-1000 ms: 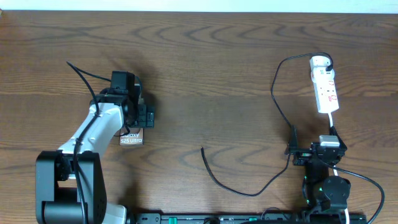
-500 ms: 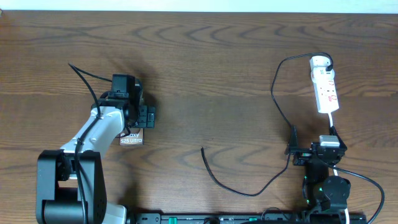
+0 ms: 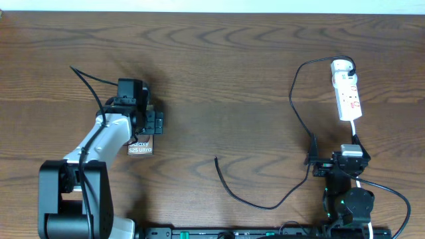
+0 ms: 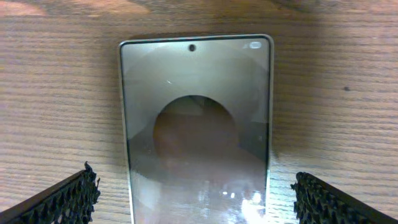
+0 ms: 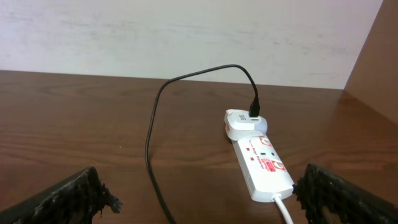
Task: Plug charger to phone and switch on socket
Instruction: 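Close the left gripper on the phone's long edges, then lift the phone with the left gripper and tilt it upright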
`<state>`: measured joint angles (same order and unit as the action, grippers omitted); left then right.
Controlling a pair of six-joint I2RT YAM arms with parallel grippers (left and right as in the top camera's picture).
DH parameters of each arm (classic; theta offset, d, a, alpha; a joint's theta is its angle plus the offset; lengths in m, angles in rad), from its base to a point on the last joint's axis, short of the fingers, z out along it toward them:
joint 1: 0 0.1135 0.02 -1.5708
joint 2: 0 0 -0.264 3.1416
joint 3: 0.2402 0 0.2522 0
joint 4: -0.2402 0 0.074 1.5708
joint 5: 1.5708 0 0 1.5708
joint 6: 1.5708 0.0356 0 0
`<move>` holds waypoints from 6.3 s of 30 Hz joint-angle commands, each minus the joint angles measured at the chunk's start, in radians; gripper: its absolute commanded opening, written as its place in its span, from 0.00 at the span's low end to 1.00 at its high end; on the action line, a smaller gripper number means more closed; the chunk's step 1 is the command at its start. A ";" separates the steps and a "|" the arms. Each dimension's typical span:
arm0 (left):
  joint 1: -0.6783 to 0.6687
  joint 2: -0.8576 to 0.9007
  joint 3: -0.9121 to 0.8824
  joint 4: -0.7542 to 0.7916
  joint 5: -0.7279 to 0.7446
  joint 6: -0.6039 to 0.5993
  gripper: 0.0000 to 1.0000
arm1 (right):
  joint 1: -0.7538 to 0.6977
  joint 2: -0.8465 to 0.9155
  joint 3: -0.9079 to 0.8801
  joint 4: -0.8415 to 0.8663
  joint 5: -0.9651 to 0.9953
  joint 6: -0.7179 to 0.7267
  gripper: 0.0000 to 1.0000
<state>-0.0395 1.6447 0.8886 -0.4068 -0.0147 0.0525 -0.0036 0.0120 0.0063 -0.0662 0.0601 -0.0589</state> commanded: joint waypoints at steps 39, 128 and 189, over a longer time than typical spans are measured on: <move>0.008 0.066 -0.015 -0.031 0.034 0.007 0.98 | -0.009 -0.007 -0.001 -0.004 0.001 0.002 0.99; 0.008 0.066 -0.015 -0.055 0.033 0.007 0.50 | -0.009 -0.007 -0.001 -0.004 0.001 0.002 0.99; 0.163 -0.640 0.093 0.048 1.028 -1.674 0.07 | -0.009 -0.007 -0.001 -0.004 0.001 0.002 0.99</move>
<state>0.1059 1.0199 0.9455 -0.3904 0.9146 -1.4811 -0.0036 0.0120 0.0063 -0.0662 0.0601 -0.0589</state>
